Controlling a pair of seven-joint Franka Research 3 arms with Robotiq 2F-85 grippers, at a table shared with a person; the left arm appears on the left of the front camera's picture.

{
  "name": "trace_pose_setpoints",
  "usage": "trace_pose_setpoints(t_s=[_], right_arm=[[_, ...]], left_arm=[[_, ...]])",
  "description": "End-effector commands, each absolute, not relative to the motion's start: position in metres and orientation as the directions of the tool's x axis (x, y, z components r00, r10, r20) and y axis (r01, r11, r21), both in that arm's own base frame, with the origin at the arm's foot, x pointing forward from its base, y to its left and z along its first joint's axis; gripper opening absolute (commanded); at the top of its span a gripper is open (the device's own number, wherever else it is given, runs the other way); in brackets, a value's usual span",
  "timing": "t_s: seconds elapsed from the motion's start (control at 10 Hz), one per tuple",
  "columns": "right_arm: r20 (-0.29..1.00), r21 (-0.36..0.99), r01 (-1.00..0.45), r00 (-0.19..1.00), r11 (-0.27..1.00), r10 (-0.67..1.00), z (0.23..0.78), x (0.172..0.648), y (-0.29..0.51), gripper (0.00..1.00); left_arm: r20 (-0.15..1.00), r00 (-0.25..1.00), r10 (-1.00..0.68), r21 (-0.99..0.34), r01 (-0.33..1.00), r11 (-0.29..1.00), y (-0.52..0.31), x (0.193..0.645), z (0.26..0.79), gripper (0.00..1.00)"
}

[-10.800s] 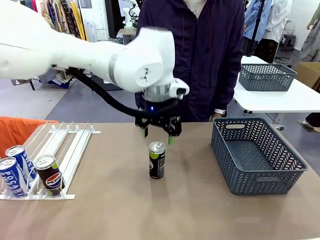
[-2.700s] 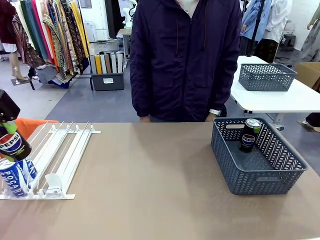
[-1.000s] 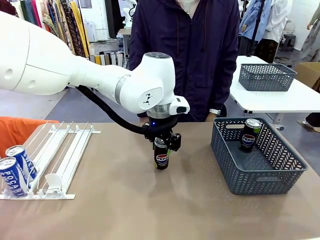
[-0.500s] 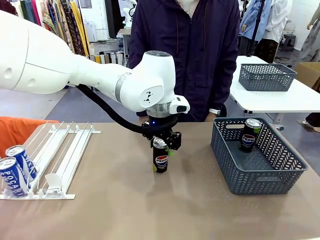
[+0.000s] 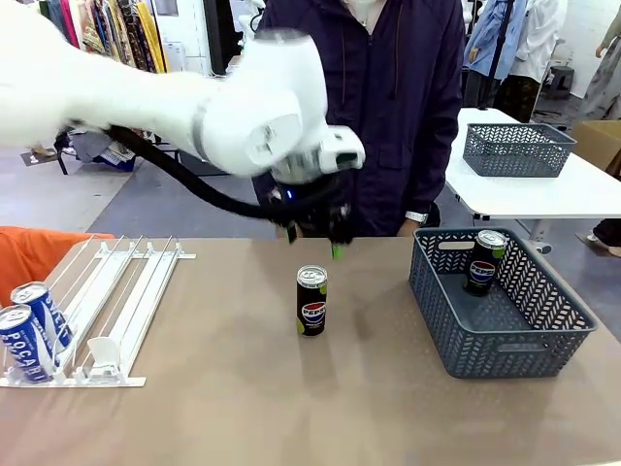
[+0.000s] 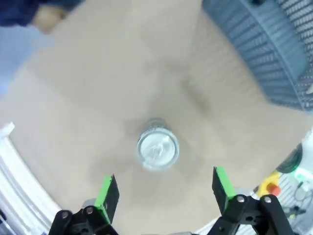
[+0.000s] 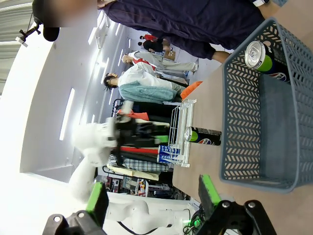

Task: Retrieve and store the cans from the dispenser.
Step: Pick up the last remaining can from one row of the Automatic Can Dispenser and place it in the middle of the table.

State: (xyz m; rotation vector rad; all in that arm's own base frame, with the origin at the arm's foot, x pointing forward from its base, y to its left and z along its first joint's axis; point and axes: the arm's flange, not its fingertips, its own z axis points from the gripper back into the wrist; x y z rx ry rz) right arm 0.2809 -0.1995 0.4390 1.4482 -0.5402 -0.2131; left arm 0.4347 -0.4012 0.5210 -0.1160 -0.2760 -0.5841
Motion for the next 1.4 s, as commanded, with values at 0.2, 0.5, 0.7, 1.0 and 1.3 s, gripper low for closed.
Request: trace_pose_setpoints(t_s=[0.2, 0.5, 0.7, 1.0, 1.3], right_arm=[[0.236, 0.971, -0.196, 0.863, 0.134, -0.446, 0.441, 0.279, -0.2, 1.0], [0.236, 0.971, -0.196, 0.863, 0.134, -0.446, 0.441, 0.279, -0.2, 1.0], [0.236, 0.971, -0.196, 0.863, 0.134, -0.446, 0.441, 0.279, -0.2, 1.0], [0.236, 0.971, -0.196, 0.863, 0.134, -0.446, 0.441, 0.279, -0.2, 1.0], [0.236, 0.971, -0.196, 0.863, 0.134, -0.446, 0.441, 0.279, -0.2, 1.0]], left_arm=[[0.415, 0.855, -0.312, -0.282, 0.447, 0.849, -0.225, 0.372, 0.603, 1.0], [0.396, 0.915, 0.078, -0.577, 0.182, 0.797, -0.034, 0.329, 0.597, 1.0], [0.345, 0.916, 0.208, -0.77, 0.149, 0.62, 0.074, 0.291, 0.561, 1.0], [0.326, 0.912, 0.248, -0.894, 0.213, 0.393, 0.139, 0.268, 0.499, 1.0], [0.353, 0.893, 0.278, -0.87, 0.205, 0.447, 0.145, 0.253, 0.514, 1.0]])
